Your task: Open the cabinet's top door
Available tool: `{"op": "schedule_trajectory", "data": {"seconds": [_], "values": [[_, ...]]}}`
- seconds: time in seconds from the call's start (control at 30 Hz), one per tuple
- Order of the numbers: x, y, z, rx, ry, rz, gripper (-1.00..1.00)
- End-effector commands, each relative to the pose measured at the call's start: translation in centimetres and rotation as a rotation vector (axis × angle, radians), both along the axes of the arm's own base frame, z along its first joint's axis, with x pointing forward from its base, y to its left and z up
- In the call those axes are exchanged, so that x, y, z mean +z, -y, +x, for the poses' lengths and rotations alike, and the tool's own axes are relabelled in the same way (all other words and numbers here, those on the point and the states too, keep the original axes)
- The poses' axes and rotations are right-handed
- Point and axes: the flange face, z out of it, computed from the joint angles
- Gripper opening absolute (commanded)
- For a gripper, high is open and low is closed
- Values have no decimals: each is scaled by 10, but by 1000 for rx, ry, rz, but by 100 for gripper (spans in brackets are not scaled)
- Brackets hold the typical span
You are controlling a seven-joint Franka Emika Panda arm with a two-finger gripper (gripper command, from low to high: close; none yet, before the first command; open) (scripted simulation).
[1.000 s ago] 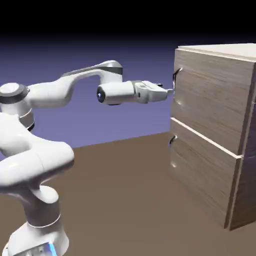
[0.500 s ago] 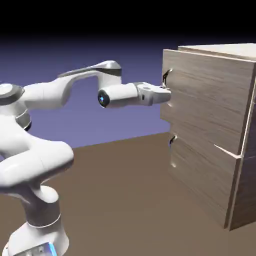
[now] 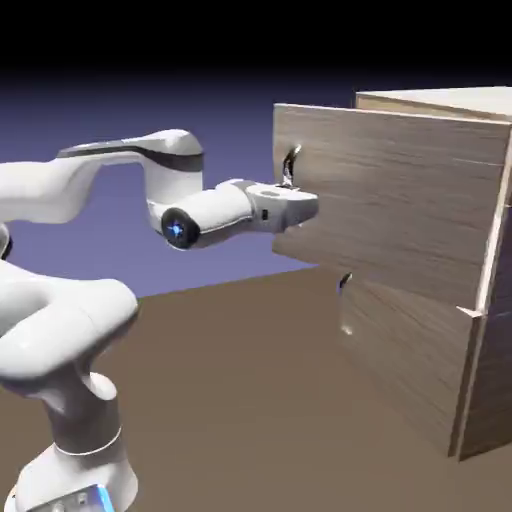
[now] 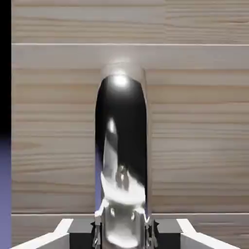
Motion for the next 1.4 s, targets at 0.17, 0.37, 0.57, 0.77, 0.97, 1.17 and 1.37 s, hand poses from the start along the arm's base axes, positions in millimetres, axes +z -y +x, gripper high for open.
{"op": "schedule_trajectory", "data": {"seconds": [0.17, 0.37, 0.57, 0.77, 0.97, 1.17, 1.37], "values": [[0, 42, -27, 126, 0, 0, -100], [0, 85, -47, 246, 0, 0, -100], [0, 129, -62, 364, 0, 0, -100], [0, 173, -72, 478, 0, 0, -100], [0, 220, -76, 597, 0, 0, -100], [0, 271, -74, 727, 0, 0, -100], [0, 322, -66, 859, 0, 0, -100]]}}
